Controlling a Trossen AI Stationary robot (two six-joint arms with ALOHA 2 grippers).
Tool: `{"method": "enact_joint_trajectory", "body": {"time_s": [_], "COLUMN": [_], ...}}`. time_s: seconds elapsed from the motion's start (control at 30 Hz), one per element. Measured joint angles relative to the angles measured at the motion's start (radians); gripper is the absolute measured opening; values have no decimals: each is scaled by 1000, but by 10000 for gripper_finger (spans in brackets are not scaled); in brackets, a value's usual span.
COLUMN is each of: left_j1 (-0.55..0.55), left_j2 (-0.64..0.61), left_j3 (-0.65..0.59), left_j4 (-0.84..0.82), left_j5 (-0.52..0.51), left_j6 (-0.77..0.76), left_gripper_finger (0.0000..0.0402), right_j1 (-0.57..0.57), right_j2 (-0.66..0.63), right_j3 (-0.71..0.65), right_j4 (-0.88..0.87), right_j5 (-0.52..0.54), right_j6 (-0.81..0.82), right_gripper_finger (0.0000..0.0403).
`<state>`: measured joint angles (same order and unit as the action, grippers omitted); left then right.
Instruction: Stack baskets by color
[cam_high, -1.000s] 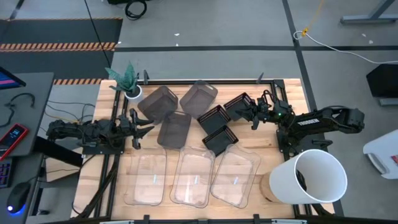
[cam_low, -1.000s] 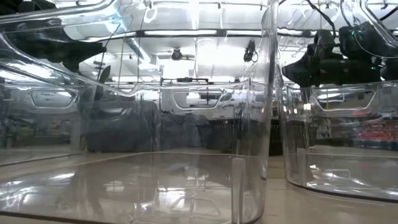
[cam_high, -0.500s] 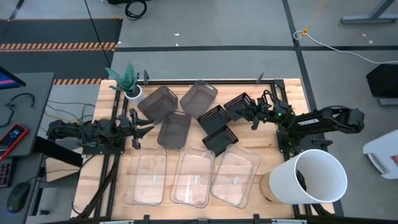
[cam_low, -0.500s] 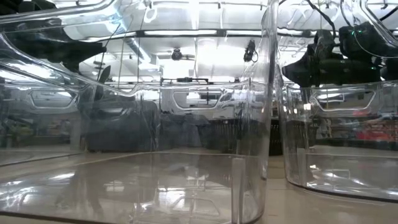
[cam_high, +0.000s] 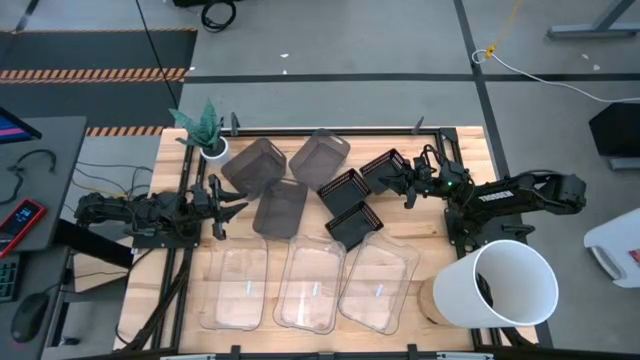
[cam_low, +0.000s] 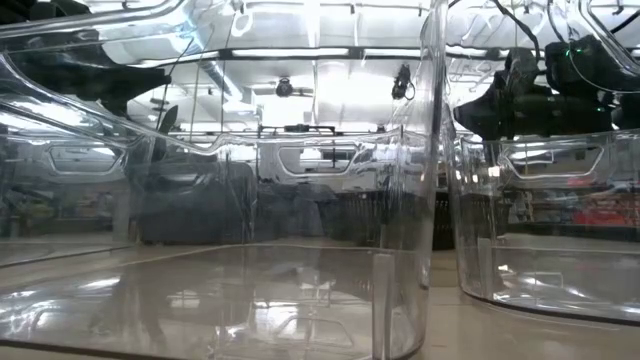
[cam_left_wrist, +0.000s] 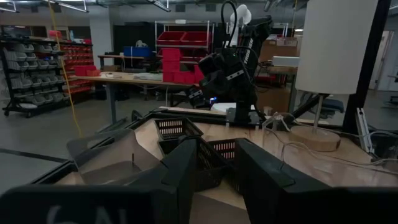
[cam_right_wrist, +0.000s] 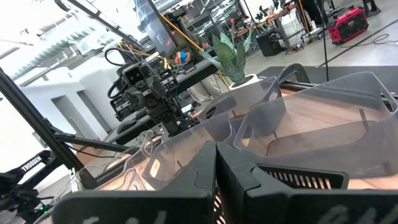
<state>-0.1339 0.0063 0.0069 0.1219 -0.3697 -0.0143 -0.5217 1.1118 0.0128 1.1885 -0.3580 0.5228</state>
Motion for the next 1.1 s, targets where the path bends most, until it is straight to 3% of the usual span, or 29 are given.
{"method": "enact_joint_trajectory", "body": {"time_s": [0.47, 0.67, 0.87, 0.93, 1.1], "left_j1": [0, 0, 0, 0, 0], "left_j2": [0, 0, 0, 0, 0], "left_j3": [0, 0, 0, 0, 0], "left_j4": [0, 0, 0, 0, 0], "left_j5": [0, 0, 0, 0, 0], "left_j6": [0, 0, 0, 0, 0], "left_gripper_finger": [117, 117, 117, 117, 117], "right_j1": [0, 0, 0, 0, 18], "right_j2": [0, 0, 0, 0, 0], "right_j3": [0, 0, 0, 0, 0], "right_j4": [6, 140, 164, 165, 229], "right_j5": [7, 244, 353, 341, 178], "right_j6": [4, 56, 99, 80, 32], "right_gripper_finger": [16, 16, 16, 16, 16]}}
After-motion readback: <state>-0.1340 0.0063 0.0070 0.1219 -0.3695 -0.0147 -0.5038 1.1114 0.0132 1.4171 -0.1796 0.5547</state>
